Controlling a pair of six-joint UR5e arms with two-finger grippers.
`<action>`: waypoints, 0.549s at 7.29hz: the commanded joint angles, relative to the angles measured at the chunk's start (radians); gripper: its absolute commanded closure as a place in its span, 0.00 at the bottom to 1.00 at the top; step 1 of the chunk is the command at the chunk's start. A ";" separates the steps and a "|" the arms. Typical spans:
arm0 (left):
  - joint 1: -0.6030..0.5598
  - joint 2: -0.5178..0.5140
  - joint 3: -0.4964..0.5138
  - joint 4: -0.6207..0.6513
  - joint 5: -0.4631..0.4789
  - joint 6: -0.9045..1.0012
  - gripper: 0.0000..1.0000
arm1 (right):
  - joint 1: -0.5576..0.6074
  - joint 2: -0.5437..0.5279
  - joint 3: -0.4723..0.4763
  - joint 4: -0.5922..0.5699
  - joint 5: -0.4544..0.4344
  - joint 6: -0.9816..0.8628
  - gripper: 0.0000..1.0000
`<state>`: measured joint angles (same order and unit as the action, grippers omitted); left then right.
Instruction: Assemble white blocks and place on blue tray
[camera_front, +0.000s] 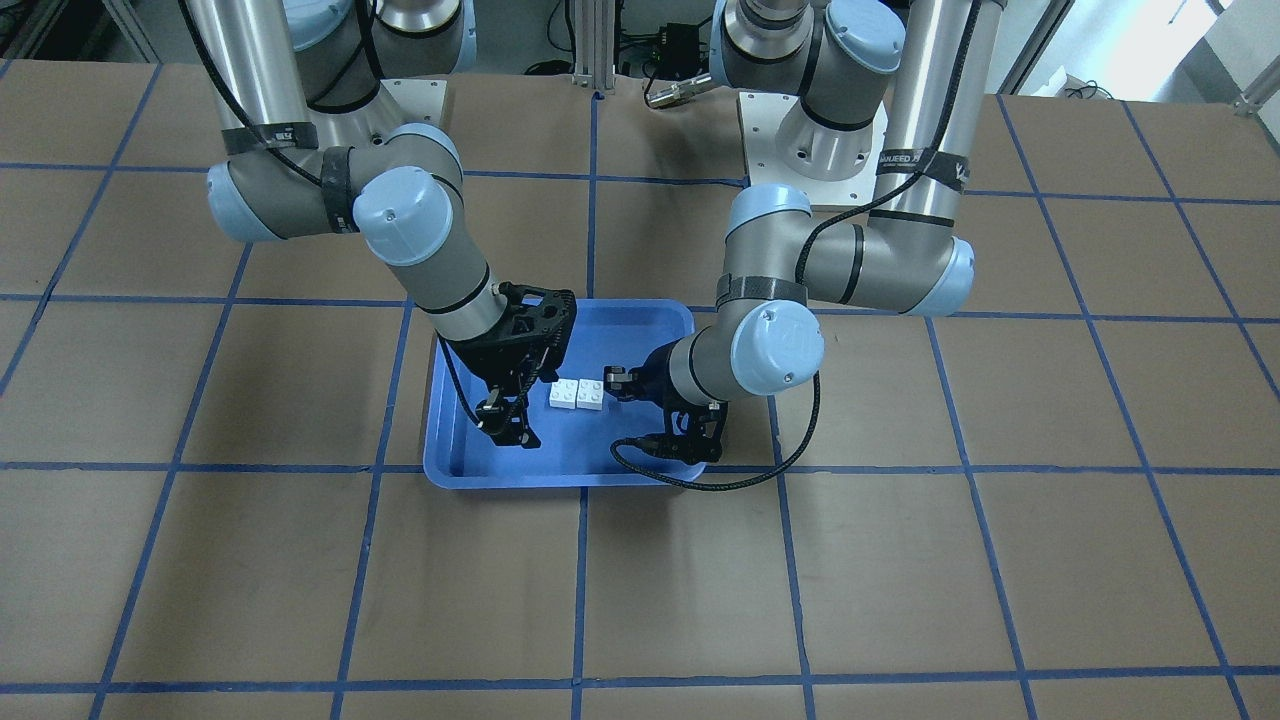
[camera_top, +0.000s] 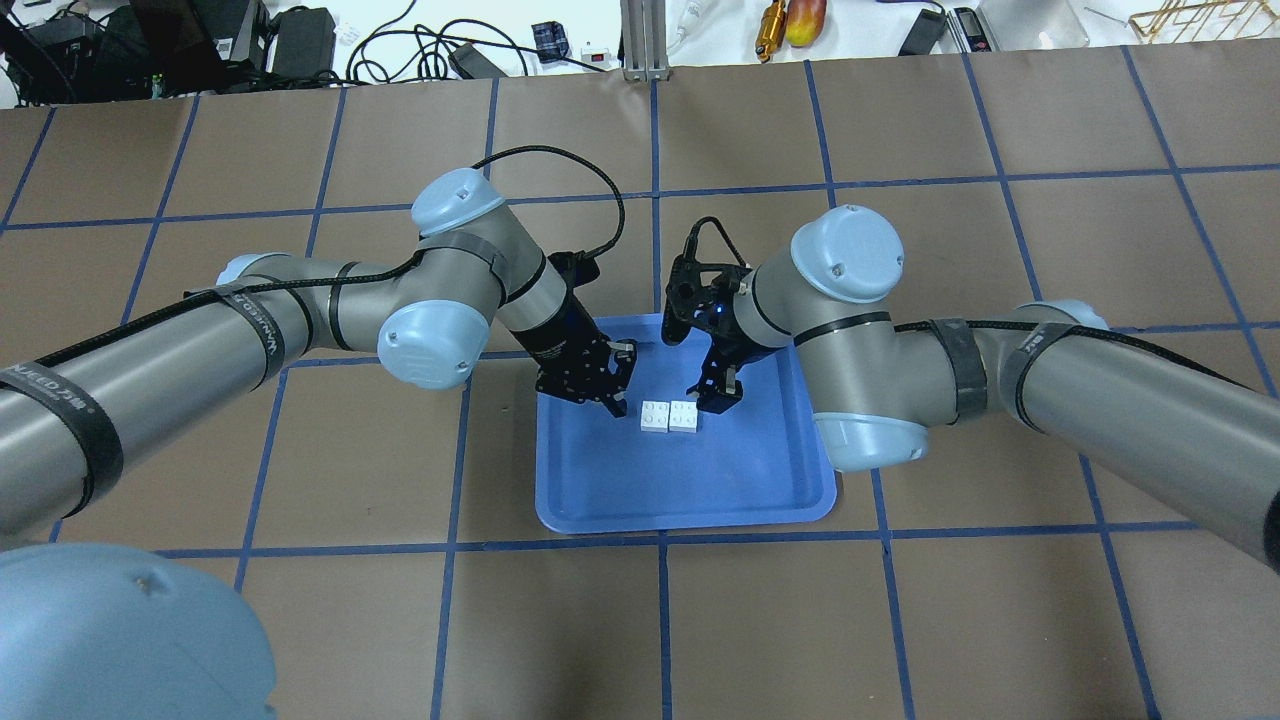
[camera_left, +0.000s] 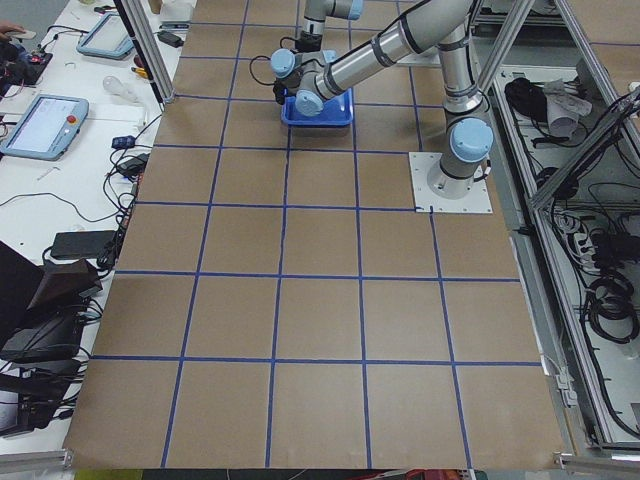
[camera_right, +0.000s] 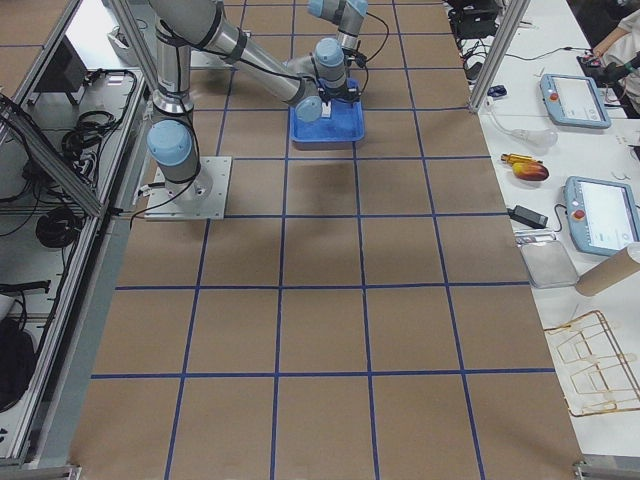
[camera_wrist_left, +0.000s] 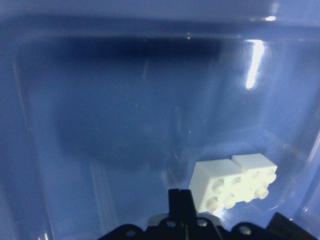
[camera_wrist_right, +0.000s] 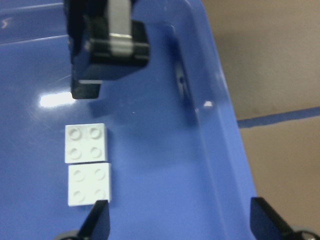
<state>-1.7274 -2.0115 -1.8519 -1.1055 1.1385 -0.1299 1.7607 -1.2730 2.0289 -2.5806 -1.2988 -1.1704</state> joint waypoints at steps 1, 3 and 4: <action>0.005 0.029 0.013 -0.010 0.084 -0.005 0.86 | -0.058 -0.080 -0.172 0.325 -0.063 0.008 0.00; 0.014 0.066 0.078 -0.080 0.245 -0.001 0.55 | -0.088 -0.112 -0.316 0.543 -0.156 0.052 0.00; 0.028 0.089 0.150 -0.167 0.306 0.006 0.35 | -0.093 -0.117 -0.385 0.635 -0.196 0.111 0.00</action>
<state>-1.7123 -1.9502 -1.7750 -1.1841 1.3661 -0.1301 1.6797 -1.3786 1.7363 -2.0708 -1.4336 -1.1203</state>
